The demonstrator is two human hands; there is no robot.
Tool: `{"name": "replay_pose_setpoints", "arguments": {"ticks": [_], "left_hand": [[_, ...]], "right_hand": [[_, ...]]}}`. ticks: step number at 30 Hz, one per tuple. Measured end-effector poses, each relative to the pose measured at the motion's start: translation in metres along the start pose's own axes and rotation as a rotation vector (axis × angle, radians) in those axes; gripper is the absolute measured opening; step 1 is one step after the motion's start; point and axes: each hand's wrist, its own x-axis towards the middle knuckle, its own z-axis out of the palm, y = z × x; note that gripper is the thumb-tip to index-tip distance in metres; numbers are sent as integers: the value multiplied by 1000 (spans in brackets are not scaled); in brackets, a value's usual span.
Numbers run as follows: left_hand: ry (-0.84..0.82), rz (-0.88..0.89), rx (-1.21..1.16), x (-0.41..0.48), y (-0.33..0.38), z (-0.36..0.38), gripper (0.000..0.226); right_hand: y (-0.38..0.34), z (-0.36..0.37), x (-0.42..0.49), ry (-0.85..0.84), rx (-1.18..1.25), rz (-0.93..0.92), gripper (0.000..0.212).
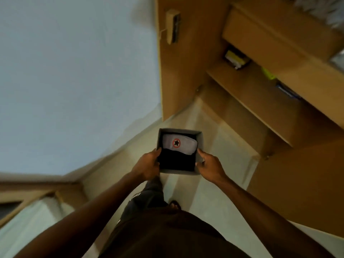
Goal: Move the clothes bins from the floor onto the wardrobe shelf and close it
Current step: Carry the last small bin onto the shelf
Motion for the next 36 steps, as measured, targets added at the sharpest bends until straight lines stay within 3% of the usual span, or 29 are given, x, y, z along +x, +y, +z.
{"name": "replay_pose_setpoints", "arguments": {"ticks": [9, 14, 21, 29, 33, 36], "left_hand": [[-109, 236, 96, 151, 84, -79, 56], [-93, 335, 6, 238, 138, -116, 55], [77, 409, -99, 324, 251, -153, 54], [222, 575, -121, 390, 370, -199, 41], [215, 577, -65, 432, 408, -217, 37], [198, 574, 11, 466, 431, -231, 27]], "right_hand": [[-9, -96, 68, 284, 93, 143, 66], [-18, -163, 104, 495, 144, 157, 63], [-18, -291, 152, 731, 210, 106, 60], [-10, -430, 212, 856, 220, -38, 54], [-7, -478, 247, 848, 168, -46, 50], [-9, -505, 273, 859, 199, -8, 35]]}}
